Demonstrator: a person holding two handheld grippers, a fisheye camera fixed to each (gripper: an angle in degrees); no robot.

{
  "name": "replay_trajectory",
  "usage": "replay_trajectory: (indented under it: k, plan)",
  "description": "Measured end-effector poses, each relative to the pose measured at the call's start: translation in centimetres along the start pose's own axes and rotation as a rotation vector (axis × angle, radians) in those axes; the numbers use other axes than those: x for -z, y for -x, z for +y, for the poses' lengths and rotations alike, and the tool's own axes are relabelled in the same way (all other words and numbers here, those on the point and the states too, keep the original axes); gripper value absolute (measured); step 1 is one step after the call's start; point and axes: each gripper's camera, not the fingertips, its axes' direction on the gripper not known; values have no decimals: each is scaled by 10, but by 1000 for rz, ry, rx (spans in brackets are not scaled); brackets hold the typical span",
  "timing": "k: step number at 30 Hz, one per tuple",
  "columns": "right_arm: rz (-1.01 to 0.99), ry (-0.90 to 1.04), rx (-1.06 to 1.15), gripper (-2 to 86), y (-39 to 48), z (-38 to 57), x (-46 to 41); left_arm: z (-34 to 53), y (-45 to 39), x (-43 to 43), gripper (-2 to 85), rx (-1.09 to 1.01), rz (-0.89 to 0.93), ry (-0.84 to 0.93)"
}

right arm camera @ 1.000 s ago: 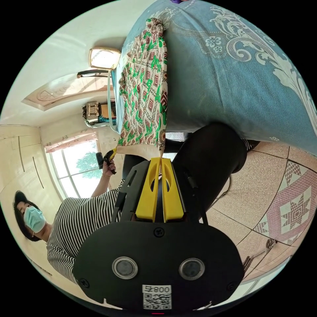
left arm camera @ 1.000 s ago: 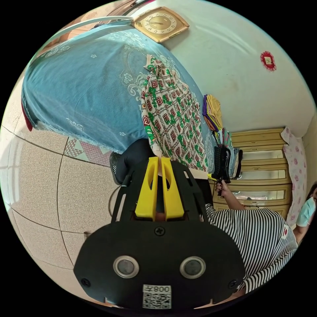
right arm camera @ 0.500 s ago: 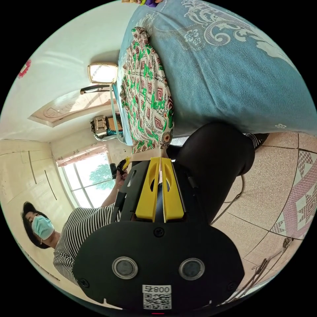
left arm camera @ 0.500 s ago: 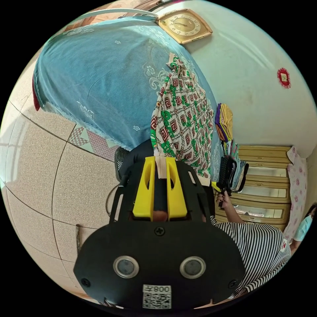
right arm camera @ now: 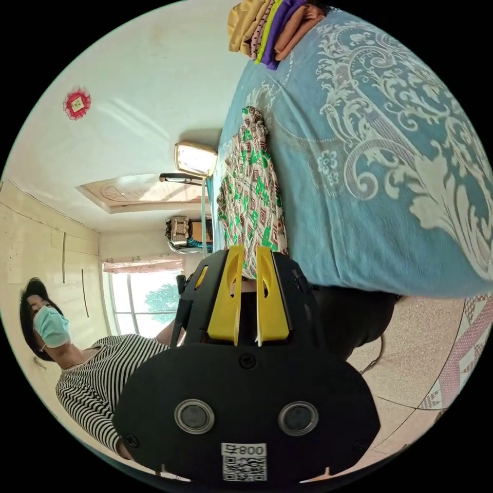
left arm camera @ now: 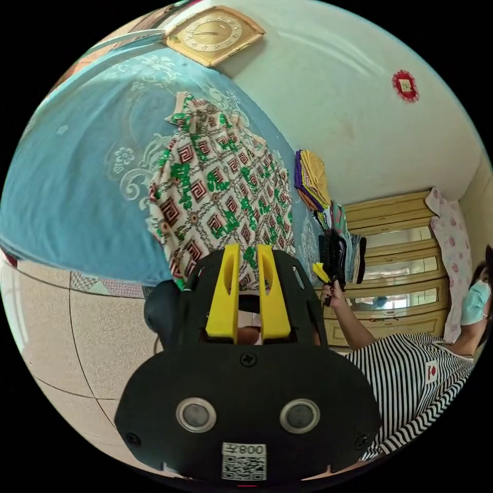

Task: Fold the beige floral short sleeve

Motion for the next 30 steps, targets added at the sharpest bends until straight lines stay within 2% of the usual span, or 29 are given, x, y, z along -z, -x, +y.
replay_trajectory:
  k: [6,17,21,25,30]
  plan:
    - [132,-63,139,61,24,-71,-24,-139,-87,-127,78,-251,21,184]
    - [280,-157,322,78,38,-147,-63,-357,-215,-342,96,-649,-224,309]
    - [356,-164,349,75,42,-155,-75,-393,-240,-397,93,-739,-320,366]
    - [366,-88,349,48,46,-170,-100,-411,-251,-444,37,-783,-444,456]
    - [415,-61,499,12,81,-160,-126,-418,-259,-425,18,-791,-301,331]
